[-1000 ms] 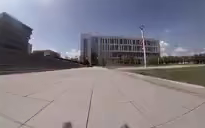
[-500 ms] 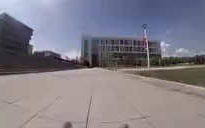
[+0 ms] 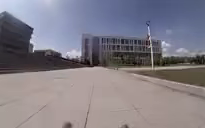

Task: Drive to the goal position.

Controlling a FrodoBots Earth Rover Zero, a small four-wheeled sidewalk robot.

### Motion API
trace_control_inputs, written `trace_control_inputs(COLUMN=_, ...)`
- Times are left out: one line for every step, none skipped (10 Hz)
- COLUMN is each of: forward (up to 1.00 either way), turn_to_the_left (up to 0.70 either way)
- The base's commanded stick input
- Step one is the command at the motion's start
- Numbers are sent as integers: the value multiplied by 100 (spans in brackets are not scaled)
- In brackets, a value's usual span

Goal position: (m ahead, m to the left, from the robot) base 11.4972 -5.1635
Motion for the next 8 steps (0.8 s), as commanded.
trace_control_inputs(forward=100, turn_to_the_left=0)
trace_control_inputs(forward=100, turn_to_the_left=0)
trace_control_inputs(forward=100, turn_to_the_left=0)
trace_control_inputs(forward=100, turn_to_the_left=0)
trace_control_inputs(forward=100, turn_to_the_left=0)
trace_control_inputs(forward=100, turn_to_the_left=0)
trace_control_inputs(forward=100, turn_to_the_left=0)
trace_control_inputs(forward=100, turn_to_the_left=0)
